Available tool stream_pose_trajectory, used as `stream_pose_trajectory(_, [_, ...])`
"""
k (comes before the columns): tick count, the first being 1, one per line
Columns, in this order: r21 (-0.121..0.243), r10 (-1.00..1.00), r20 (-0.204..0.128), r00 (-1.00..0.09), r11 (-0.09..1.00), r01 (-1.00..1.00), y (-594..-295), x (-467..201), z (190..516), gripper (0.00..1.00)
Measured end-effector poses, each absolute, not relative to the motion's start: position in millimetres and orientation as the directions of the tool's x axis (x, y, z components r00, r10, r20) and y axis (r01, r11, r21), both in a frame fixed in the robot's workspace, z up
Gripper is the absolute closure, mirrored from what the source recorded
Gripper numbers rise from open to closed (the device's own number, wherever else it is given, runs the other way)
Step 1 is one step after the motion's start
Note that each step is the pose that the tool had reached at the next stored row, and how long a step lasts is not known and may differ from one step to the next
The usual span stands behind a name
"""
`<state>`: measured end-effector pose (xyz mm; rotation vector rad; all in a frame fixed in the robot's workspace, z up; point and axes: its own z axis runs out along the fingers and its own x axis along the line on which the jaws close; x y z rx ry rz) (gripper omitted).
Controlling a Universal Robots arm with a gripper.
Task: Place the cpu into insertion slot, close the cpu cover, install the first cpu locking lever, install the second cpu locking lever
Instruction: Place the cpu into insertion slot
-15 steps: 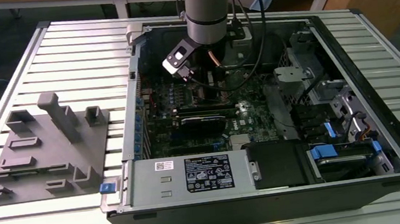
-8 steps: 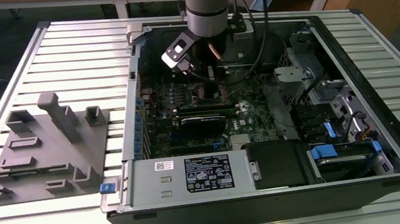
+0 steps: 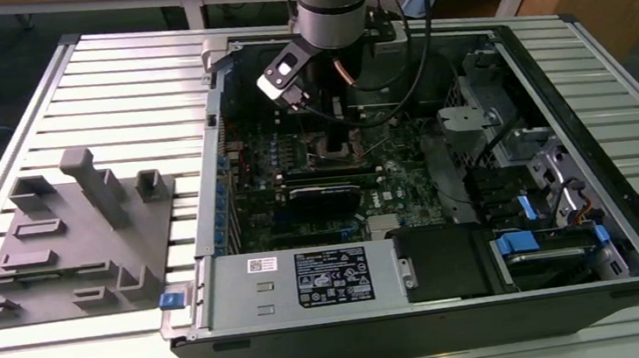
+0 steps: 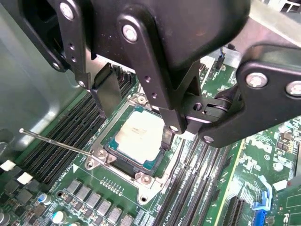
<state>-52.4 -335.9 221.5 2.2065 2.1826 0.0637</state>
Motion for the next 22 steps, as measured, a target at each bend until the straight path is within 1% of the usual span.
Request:
stream_pose_trajectory(5, [0.055,1.000,0.003,0.011,-0.011,0.998,-335.9,-52.4,221.7,0.40])
stream_pose_trajectory(6, [0.055,1.000,0.003,0.011,-0.011,0.998,-335.9,-52.4,221.8,0.47])
stream_pose_trajectory(7, [0.055,1.000,0.003,0.011,-0.011,0.998,-336.0,-52.4,221.8,0.47])
stream_pose_trajectory(8, [0.055,1.000,0.003,0.011,-0.011,0.998,-336.0,-52.4,221.9,0.53])
stream_pose_trajectory(9, [0.055,1.000,0.003,0.011,-0.011,0.998,-335.9,-52.4,221.9,0.53])
stream_pose_trajectory(12, [0.055,1.000,0.003,0.011,-0.011,0.998,-335.9,-52.4,222.0,0.71])
stream_pose_trajectory(13, [0.055,1.000,0.003,0.011,-0.011,0.998,-335.9,-52.4,222.0,0.71])
stream_pose_trajectory(14, [0.055,1.000,0.003,0.011,-0.011,0.998,-335.9,-52.4,222.0,0.76])
stream_pose_trajectory(15, [0.055,1.000,0.003,0.011,-0.011,0.998,-336.0,-52.4,222.1,0.76])
stream_pose_trajectory(17, [0.055,1.000,0.003,0.011,-0.011,0.998,-335.9,-52.4,222.1,0.88])
stream_pose_trajectory(19, [0.055,1.000,0.003,0.011,-0.011,0.998,-336.0,-52.4,222.2,0.90])
stream_pose_trajectory(22, [0.055,1.000,0.003,0.011,-0.011,0.998,-336.0,-52.4,222.3,0.90])
